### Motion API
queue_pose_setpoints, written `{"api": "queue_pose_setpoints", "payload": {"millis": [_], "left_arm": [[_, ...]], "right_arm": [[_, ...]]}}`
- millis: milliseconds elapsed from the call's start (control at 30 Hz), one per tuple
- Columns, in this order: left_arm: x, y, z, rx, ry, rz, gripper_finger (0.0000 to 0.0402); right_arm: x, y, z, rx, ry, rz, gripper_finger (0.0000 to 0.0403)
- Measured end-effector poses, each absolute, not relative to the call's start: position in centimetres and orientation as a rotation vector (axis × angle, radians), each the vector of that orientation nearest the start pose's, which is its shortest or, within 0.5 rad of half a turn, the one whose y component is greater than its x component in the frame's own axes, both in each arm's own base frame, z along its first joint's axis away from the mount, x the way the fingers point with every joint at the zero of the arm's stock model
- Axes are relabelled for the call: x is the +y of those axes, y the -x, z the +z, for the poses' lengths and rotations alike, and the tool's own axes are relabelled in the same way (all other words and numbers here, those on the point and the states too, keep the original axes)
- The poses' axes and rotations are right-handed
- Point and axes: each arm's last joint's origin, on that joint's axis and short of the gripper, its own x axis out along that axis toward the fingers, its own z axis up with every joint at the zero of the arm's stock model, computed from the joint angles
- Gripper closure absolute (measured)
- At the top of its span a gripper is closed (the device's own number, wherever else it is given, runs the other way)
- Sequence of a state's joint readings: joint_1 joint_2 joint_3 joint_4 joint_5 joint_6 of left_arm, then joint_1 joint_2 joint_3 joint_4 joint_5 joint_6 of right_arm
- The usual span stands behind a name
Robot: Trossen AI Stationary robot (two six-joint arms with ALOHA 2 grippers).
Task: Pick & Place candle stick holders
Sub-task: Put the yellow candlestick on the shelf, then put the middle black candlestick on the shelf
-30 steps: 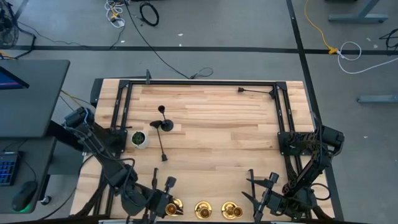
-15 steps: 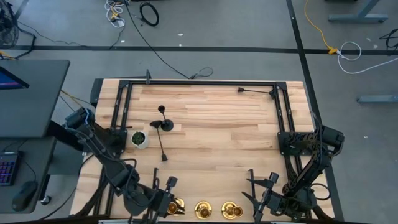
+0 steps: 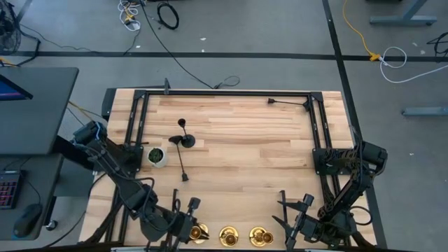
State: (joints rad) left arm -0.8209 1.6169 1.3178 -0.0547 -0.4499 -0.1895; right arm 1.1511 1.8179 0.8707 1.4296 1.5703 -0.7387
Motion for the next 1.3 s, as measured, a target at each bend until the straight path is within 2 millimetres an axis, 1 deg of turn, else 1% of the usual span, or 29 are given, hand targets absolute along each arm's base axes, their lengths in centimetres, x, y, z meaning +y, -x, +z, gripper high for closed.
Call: {"api": "queue_pose_setpoints", "payload": {"millis": [100,200,500,600,667,833,1133,1300], "left_arm": [[-26.4,-26.2,32.0,0.321,-0.023,-0.34,0.0377],[-26.4,-26.2,32.0,0.322,-0.018,-0.34,0.0364],[-26.7,-25.8,32.0,0.321,-0.022,-0.356,0.0279],[-26.7,-25.6,32.3,0.315,-0.021,-0.365,0.0259],[-26.7,-25.1,32.6,0.315,-0.029,-0.375,0.025],[-26.0,-24.1,33.4,0.334,-0.056,-0.344,0.024],[-24.3,-22.8,34.6,0.35,-0.094,-0.255,0.0239],[-23.0,-21.4,35.5,0.37,-0.127,-0.198,0.0239]], "right_arm": [[29.5,-16.4,22.7,0.054,0.253,-0.417,0.0167],[29.5,-16.3,22.7,0.054,0.252,-0.417,0.0167],[29.5,-16.4,22.7,0.054,0.253,-0.417,0.0167],[29.5,-16.3,22.7,0.054,0.252,-0.417,0.0167],[29.5,-16.4,22.7,0.054,0.252,-0.417,0.0167],[29.5,-16.4,22.7,0.054,0.253,-0.417,0.0167],[29.5,-16.4,22.7,0.055,0.258,-0.417,0.0167],[29.5,-16.4,22.7,0.055,0.258,-0.417,0.0167]]}}
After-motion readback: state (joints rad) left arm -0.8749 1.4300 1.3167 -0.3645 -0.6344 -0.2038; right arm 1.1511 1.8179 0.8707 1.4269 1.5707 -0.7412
